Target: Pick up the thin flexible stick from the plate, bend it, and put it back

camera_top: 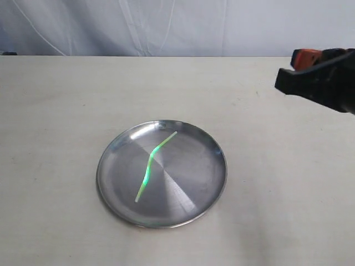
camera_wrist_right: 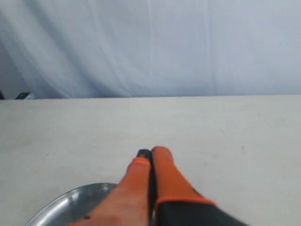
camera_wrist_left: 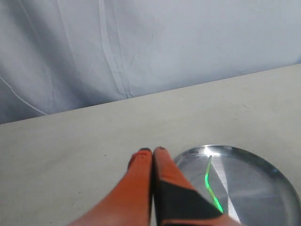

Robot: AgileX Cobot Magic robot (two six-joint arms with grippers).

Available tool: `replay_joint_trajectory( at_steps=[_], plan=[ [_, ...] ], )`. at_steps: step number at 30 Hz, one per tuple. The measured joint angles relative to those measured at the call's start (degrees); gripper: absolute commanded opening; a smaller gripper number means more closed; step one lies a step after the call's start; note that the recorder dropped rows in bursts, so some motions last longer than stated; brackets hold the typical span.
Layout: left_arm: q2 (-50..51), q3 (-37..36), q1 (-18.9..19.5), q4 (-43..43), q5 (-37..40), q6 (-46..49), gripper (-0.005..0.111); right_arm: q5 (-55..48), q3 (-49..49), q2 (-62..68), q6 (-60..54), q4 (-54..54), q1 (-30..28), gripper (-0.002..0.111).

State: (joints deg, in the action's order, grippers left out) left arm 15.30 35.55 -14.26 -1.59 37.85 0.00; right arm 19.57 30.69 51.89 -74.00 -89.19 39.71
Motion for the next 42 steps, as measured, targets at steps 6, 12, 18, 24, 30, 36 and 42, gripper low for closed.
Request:
replay_joint_trajectory(
  at_steps=[6, 12, 18, 24, 30, 36, 42],
  plan=[
    [-0.25, -0.04, 0.0, 0.0, 0.22, 0.0, 0.0, 6.54, -0.12, -2.15, 0.0, 0.0, 0.0, -0.001],
    [-0.25, -0.04, 0.0, 0.23, 0.31, 0.0, 0.0, 7.13, -0.21, -5.32, -0.76, -0.12, -1.42, -0.001],
    [-0.25, -0.04, 0.0, 0.7, 0.35, 0.0, 0.0, 2.45, -1.18, -25.0, -7.85, -7.33, -12.0, -0.001],
    [-0.25, -0.04, 0.0, 1.59, 0.45, 0.0, 0.0, 0.69, -2.23, -39.93, -21.36, -10.17, -15.43, -0.001],
    [-0.25, -0.04, 0.0, 1.59, 0.59, 0.0, 0.0, 2.04, -8.04, -41.68, -21.51, -8.33, -18.16, -0.001],
    [-0.25, -0.04, 0.0, 1.95, 0.59, 0.0, 0.0, -14.3, -11.45, -41.43, 16.62, 42.0, -22.47, -0.001],
    [-0.25, -0.13, 0.0, 2.4, 0.59, 0.0, 0.0, -34.3, -12.34, -41.43, 66.58, 78.7, -23.24, -0.001]
  ],
)
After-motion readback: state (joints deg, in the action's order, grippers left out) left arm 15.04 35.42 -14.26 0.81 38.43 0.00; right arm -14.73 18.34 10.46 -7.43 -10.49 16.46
